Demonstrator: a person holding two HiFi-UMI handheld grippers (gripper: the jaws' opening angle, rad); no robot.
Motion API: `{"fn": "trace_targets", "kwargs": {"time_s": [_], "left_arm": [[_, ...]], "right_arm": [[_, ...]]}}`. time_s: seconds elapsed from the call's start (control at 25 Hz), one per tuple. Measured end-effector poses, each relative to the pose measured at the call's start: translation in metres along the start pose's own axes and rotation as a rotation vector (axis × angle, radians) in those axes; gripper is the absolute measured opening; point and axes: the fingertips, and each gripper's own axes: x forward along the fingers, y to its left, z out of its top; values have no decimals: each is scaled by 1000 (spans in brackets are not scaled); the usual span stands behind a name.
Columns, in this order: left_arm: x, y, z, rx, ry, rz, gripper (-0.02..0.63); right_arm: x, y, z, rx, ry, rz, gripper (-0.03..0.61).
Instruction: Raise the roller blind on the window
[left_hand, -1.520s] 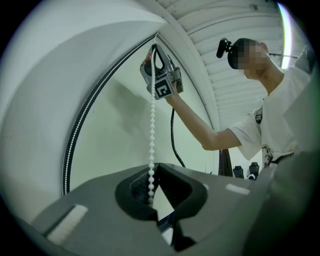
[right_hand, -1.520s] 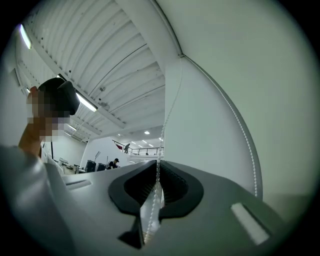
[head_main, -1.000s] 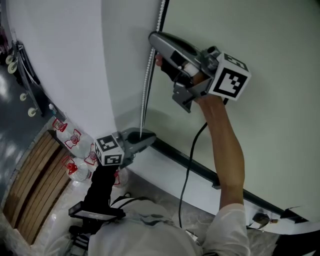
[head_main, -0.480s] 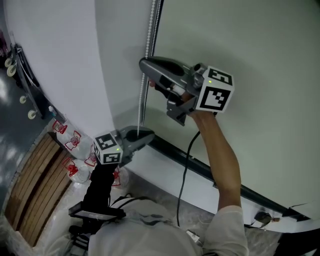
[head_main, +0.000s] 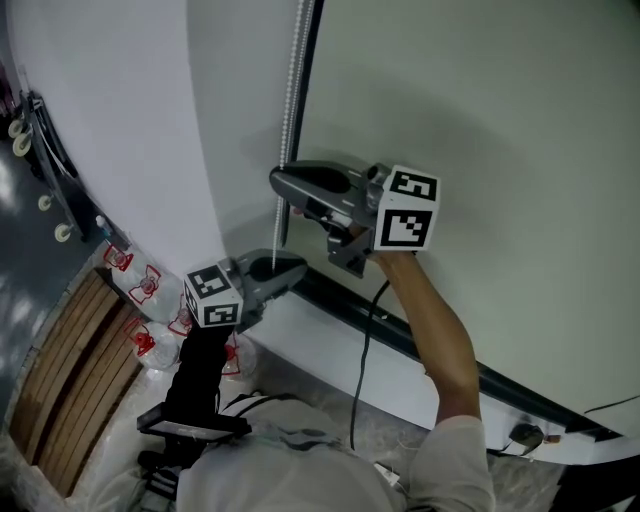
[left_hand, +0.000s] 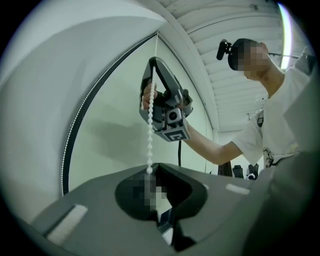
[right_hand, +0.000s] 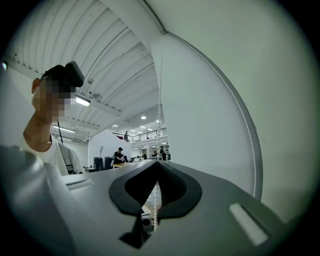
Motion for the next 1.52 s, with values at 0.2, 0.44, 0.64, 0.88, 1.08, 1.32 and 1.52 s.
{"fn": "trace_targets", "kwargs": {"time_s": [0.2,0.44,0.64,0.88,1.08,1.32,1.52], "left_arm": [[3,0,3,-4,2,-2,-2],[1,1,3,-7,-10,-3,-2],[1,0,4,-6,-14,-5,-2],[0,0,6,2,-22,-8,-2],[0,0,4,-3,-15,-2,-2],[0,1,3,-2,-10,4,-2],[-2,1,0,-7,-9,8,-2]], "right_arm": [[-3,-3,-35,43,51,-10,8],[-6,-3,-79,116,101,-3,8],[-11,3,-68,63,56,19,16],[-9,-9,16,-32,-82,-8,132],[1,-10,95,-118,-143,11,126],[7,-7,159,-201,-188,13,85],[12,3,167,-170,-175,43,8]]}}
